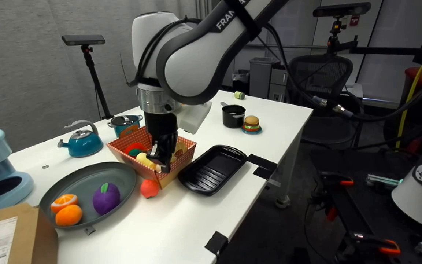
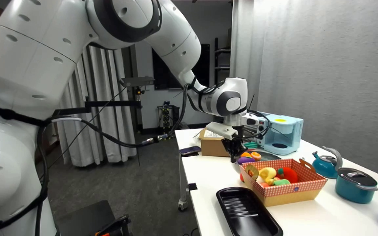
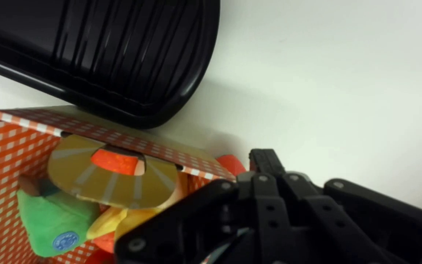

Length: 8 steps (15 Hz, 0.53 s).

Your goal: Slide the basket containing plush toys to the left.

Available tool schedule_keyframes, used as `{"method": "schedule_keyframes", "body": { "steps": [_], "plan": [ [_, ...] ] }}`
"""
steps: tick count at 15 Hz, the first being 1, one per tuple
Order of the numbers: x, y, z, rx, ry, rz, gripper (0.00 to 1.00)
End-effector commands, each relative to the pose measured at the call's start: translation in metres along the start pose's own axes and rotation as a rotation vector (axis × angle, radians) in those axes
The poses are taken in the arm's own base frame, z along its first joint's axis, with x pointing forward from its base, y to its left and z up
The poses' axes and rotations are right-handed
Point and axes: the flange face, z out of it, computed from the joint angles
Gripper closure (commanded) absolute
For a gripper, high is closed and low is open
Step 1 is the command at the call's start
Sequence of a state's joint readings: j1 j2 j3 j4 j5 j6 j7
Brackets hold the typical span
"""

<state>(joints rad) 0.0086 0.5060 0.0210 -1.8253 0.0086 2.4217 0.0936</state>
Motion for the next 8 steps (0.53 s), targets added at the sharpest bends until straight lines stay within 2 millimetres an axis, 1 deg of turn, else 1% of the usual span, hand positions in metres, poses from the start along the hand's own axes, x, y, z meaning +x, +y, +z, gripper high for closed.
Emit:
{"method": "schedule_keyframes", "body": {
  "steps": [1,4,8],
  "plan": [
    [-0.010,0.004,-0.021,0.024,0.039,-0.006,1.00],
    [-0.013,0.005,-0.037,0.016,0.072,-0.007,1.00],
    [-0.021,0.005,-0.056,0.004,0.098,-0.011,1.00]
  ]
}}
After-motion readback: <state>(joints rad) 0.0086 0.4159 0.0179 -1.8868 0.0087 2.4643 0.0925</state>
